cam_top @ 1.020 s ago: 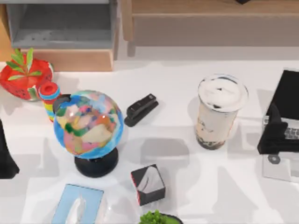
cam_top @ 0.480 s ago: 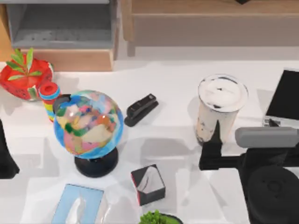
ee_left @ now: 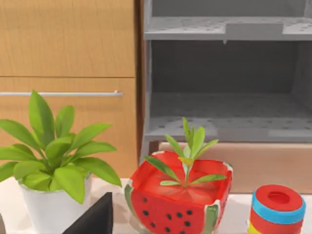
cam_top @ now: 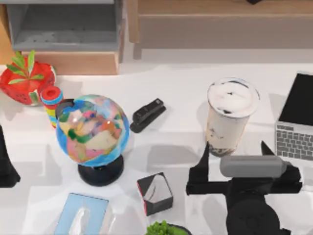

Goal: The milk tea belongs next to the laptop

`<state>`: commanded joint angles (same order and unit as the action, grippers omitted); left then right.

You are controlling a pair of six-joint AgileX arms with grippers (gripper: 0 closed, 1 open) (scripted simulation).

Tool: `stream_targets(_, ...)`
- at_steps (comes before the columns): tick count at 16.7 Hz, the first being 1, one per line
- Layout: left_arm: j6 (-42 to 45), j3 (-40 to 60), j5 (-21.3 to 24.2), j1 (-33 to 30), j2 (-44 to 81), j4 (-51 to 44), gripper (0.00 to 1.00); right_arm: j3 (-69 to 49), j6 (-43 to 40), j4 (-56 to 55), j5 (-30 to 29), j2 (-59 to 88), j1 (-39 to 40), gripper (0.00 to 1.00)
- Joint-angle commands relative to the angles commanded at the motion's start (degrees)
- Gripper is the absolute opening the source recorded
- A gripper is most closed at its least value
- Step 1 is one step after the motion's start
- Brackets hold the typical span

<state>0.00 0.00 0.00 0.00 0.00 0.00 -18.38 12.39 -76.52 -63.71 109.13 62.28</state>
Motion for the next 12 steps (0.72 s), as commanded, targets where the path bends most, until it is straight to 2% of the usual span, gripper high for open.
stream_targets(7, 0.0, 0.0, 0.0, 0.0, 0.0, 0.0, 1.00, -0.7, -0.6, -0.4, 0.9, 0.6, -1.1, 1.00)
stream_targets(12, 0.0, 0.0, 0.0, 0.0, 0.0, 0.0, 1.00, -7.2, -4.1, -2.3, 9.9, 5.8, -10.4, 1.00)
